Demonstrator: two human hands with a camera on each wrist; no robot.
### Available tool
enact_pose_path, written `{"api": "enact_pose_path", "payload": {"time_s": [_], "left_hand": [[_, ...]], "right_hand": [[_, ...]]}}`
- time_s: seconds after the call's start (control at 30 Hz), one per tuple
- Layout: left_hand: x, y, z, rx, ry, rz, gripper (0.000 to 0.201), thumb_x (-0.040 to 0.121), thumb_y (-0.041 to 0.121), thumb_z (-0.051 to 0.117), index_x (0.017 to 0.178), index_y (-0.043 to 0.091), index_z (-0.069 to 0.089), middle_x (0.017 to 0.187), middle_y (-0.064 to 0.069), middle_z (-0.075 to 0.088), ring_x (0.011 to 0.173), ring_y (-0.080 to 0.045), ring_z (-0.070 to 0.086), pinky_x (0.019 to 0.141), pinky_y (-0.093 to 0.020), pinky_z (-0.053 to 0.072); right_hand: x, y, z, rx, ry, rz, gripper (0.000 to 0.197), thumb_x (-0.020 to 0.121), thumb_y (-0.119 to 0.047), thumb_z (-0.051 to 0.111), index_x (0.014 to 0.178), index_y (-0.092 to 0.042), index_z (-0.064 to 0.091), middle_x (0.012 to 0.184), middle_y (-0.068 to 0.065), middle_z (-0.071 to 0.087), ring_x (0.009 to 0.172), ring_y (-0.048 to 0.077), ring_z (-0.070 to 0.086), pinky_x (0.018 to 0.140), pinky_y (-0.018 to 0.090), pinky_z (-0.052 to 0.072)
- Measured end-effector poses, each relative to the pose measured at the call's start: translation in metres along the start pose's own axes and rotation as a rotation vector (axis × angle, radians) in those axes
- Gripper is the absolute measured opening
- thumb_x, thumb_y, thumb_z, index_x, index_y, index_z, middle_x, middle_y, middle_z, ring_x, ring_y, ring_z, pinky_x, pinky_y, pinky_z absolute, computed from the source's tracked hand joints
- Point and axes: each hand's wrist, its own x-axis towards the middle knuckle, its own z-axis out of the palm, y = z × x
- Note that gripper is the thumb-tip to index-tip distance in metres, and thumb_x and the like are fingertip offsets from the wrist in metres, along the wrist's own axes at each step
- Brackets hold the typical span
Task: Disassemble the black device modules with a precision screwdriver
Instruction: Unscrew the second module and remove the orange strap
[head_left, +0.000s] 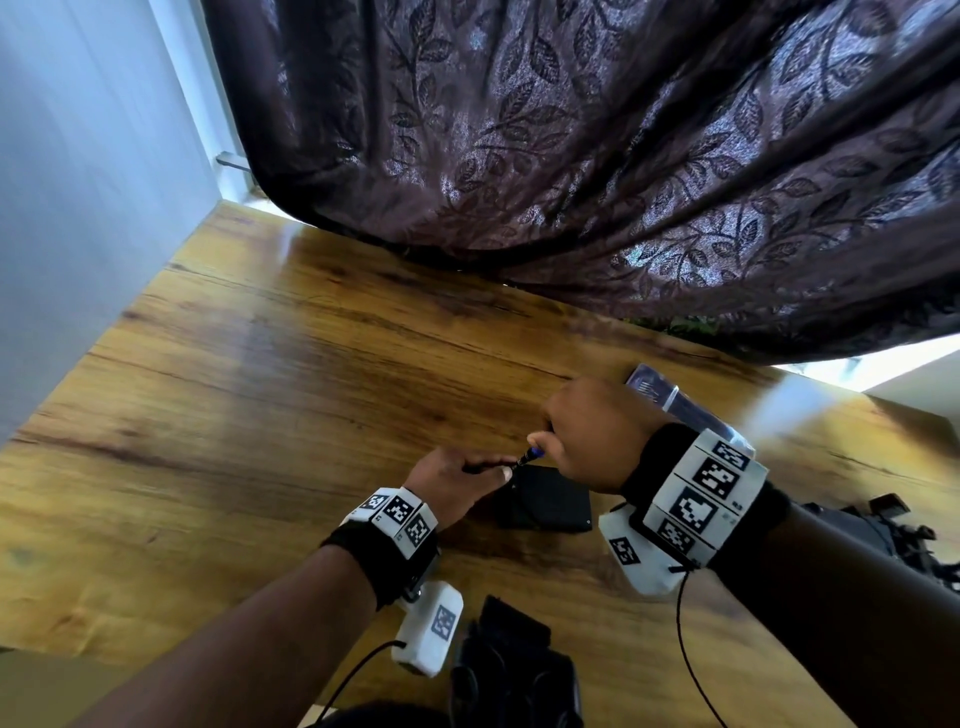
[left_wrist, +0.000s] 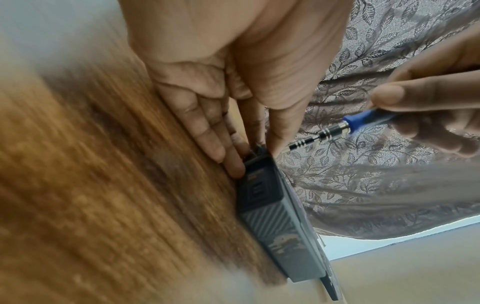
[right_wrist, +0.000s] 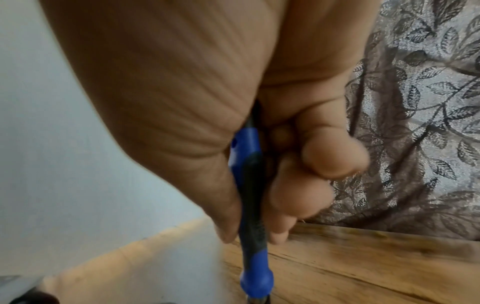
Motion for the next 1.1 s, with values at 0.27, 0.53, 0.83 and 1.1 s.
{"api": "enact_pose_path", "payload": {"time_s": [0.27,0.53,0.83,1.1], "left_hand": [[0.001,-0.003,-0.001,-0.015,-0.018,-0.005,0.016,0.091,0.043,0.072,0.104,0.052,0.075,0.065,0.018,0.067,0.060,-0.005,0.055,0.063,-0.028,0.046],[0.005,-0.007,-0.001,-0.032,-0.055,-0.010,0.018,0.091,0.046,0.070,0.103,0.060,0.072,0.066,0.009,0.065,0.063,-0.016,0.050,0.063,-0.034,0.042],[0.008,-0.011,0.000,-0.032,-0.051,-0.033,0.017,0.088,0.051,0.072,0.102,0.061,0.072,0.085,-0.010,0.075,0.071,-0.017,0.056,0.068,-0.035,0.047],[0.008,-0.011,-0.001,-0.015,-0.055,-0.021,0.019,0.084,0.057,0.070,0.103,0.061,0.071,0.089,-0.005,0.077,0.074,-0.018,0.062,0.069,-0.040,0.055]], "right_hand": [[0.002,-0.001,-0.008,0.116,-0.028,-0.113,0.019,0.091,-0.013,0.069,0.104,-0.022,0.059,0.108,-0.005,0.046,0.092,0.016,0.053,0.080,0.036,0.053],[0.008,0.005,-0.001,0.002,-0.020,0.064,0.041,0.105,-0.047,0.044,0.077,-0.019,0.054,0.074,-0.001,0.053,0.065,0.014,0.049,0.060,0.030,0.041],[0.003,0.016,0.001,0.156,0.037,-0.085,0.015,0.087,-0.022,0.074,0.094,-0.027,0.062,0.101,-0.008,0.055,0.096,0.014,0.055,0.084,0.032,0.050],[0.008,0.003,-0.005,0.008,-0.028,-0.032,0.032,0.098,-0.044,0.060,0.084,-0.018,0.070,0.072,0.000,0.062,0.068,0.018,0.060,0.056,0.028,0.044]]}}
